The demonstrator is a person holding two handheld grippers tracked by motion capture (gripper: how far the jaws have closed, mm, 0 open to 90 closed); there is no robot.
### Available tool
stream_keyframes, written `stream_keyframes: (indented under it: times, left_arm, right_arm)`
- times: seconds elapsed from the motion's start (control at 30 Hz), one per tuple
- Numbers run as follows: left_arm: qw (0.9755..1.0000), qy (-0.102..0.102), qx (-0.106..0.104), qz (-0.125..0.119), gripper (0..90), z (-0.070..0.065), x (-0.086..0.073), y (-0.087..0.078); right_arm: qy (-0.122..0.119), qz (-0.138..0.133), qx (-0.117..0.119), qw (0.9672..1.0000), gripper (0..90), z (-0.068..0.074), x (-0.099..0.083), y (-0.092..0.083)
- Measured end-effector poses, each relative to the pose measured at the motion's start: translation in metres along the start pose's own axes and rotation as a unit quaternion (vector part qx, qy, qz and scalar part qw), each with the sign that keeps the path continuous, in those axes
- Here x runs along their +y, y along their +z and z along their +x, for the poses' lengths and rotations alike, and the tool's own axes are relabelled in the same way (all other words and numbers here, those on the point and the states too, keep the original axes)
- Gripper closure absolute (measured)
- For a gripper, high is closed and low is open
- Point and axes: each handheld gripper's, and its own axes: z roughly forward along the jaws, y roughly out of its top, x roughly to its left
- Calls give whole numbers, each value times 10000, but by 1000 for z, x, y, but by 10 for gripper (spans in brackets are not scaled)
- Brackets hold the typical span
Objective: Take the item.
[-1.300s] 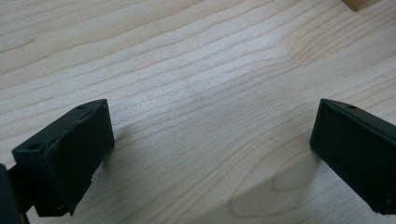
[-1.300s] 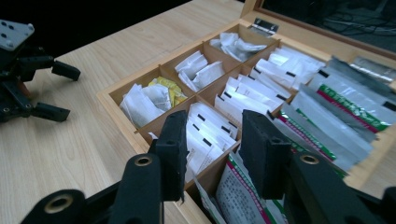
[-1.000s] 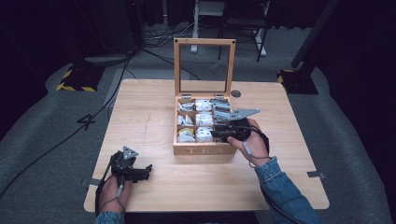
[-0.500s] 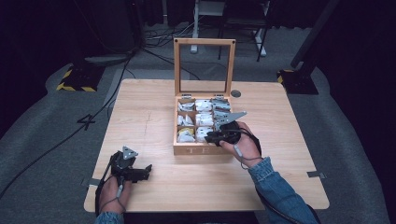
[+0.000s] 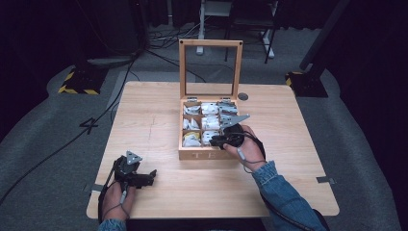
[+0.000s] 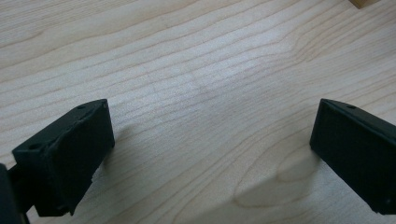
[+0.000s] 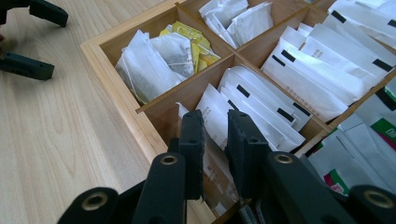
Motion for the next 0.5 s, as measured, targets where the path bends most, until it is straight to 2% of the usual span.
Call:
stream_keyframes:
  times: [0.1, 0.23, 0.33, 0.4, 0.5]
  left_arm:
    - [10000, 1, 0, -1, 0, 0, 0, 0]
    - [10000, 1, 0, -1, 0, 0, 0, 0]
    - [10000, 8, 0, 0, 0, 0, 0, 0]
    - [10000, 2, 0, 1, 0, 0, 0, 0]
    - [10000, 0, 0, 0, 0, 0, 0, 0]
  right_arm:
    - [67, 38, 24, 10000, 769, -2, -1, 3]
    - [131, 97, 58, 9998, 846, -2, -3, 5]
    - [90, 117, 33, 9999, 900, -1, -4, 4]
    - [70, 114, 21, 9999, 900, -1, -4, 4]
    - [12, -41, -40, 10000, 900, -1, -2, -1]
